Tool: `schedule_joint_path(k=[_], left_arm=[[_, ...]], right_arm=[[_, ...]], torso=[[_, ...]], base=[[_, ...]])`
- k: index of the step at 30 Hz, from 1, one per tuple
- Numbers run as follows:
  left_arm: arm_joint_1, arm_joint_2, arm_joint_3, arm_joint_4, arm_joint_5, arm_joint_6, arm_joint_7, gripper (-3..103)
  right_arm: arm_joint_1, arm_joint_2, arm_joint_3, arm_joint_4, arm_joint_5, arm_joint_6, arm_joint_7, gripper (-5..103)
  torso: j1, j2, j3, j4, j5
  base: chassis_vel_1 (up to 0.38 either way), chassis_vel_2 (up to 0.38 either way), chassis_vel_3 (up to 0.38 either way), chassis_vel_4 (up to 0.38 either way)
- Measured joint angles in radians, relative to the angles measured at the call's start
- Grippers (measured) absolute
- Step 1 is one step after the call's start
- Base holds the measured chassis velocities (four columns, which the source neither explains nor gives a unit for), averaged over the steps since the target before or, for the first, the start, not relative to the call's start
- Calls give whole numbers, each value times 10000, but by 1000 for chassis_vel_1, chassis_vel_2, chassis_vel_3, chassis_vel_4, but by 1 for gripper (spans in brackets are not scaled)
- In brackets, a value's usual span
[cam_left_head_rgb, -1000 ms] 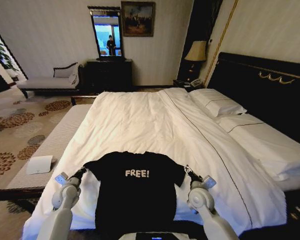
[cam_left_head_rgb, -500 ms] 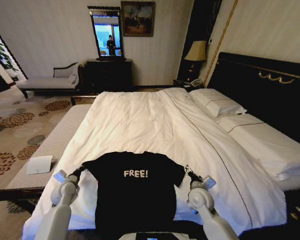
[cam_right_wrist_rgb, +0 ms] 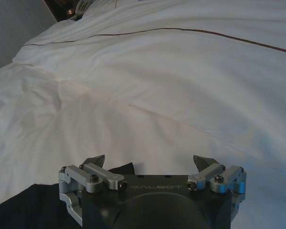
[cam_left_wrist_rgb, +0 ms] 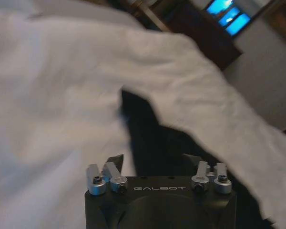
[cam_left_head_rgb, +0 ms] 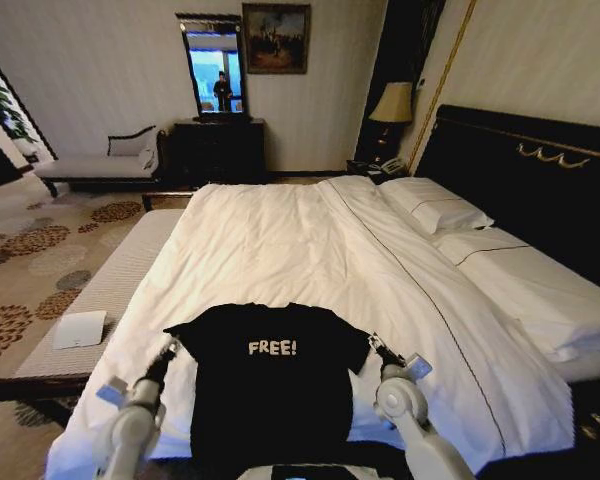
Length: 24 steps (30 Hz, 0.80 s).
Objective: Fold the clothes on the bed.
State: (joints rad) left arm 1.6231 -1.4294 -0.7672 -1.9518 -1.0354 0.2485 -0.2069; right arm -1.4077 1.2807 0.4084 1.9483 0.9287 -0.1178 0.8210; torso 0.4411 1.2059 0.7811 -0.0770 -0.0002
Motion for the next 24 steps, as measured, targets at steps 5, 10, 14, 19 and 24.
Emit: schedule_joint_path(k=[5, 10, 14, 19, 24], left_arm=[[-141, -83, -2, 398, -322, -20, -39, 87], [-417, -83, 2, 581, -413, -16, -35, 94], [-643, -158, 70, 741, -413, -5, -16, 79], [-769, -214, 114, 919, -383, -2, -13, 62], [-870, -223, 100, 1075, -380, 4, -23, 41]], right_arm=[[-60, 27, -15, 85, -29, 2, 2, 100], [-181, -12, 76, 110, -35, 28, 1, 100], [-234, 7, 94, 166, -50, 40, 0, 100], [-267, 46, 90, 191, -89, 42, 0, 100], [-273, 66, 58, 208, -131, 44, 1, 100]], torso=[[1, 0, 0, -1, 0], [0, 0, 0, -1, 2], [0, -1, 0, -1, 2], [0, 0, 0, -1, 2], [1, 0, 0, -1, 2]], base=[[0, 0, 0, 0], [0, 0, 0, 0], [0, 0, 0, 0], [0, 0, 0, 0], [0, 0, 0, 0]])
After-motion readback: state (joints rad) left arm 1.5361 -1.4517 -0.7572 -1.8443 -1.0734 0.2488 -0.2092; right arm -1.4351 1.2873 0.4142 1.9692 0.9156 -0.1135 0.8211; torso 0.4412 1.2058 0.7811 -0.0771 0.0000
